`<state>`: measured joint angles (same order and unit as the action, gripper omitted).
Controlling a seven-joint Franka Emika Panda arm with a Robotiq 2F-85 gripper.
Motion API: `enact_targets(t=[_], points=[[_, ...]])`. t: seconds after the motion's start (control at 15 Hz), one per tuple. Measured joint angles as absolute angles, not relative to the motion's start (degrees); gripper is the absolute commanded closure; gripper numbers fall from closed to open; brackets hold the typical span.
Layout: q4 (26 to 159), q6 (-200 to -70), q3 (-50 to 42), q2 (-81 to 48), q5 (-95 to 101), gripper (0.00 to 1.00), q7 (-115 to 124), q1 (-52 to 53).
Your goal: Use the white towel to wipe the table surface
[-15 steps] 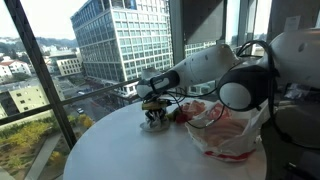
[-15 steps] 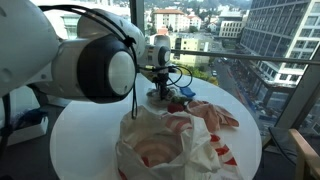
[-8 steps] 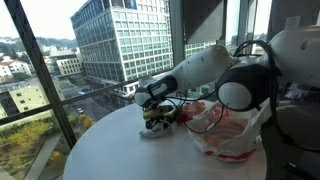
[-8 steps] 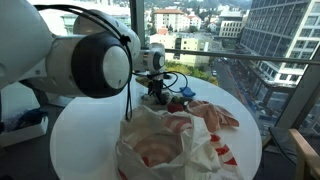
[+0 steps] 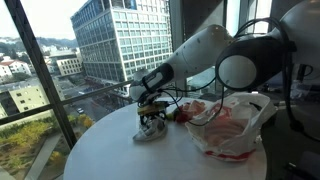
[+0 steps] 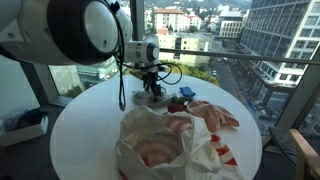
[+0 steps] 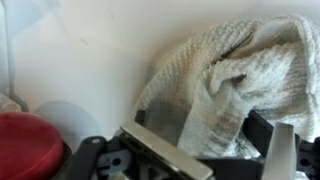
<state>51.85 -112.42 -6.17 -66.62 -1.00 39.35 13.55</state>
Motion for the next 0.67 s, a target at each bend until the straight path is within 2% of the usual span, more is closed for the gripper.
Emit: enact_targets(t=[0.4,0.67], points=[[65.4,-122.9,-6.2,-54.2,-1.0,0.0,42.4,14.6],[74.9,-123.6,-6.3,-45.7,-0.4,0.0,44.6,14.7]])
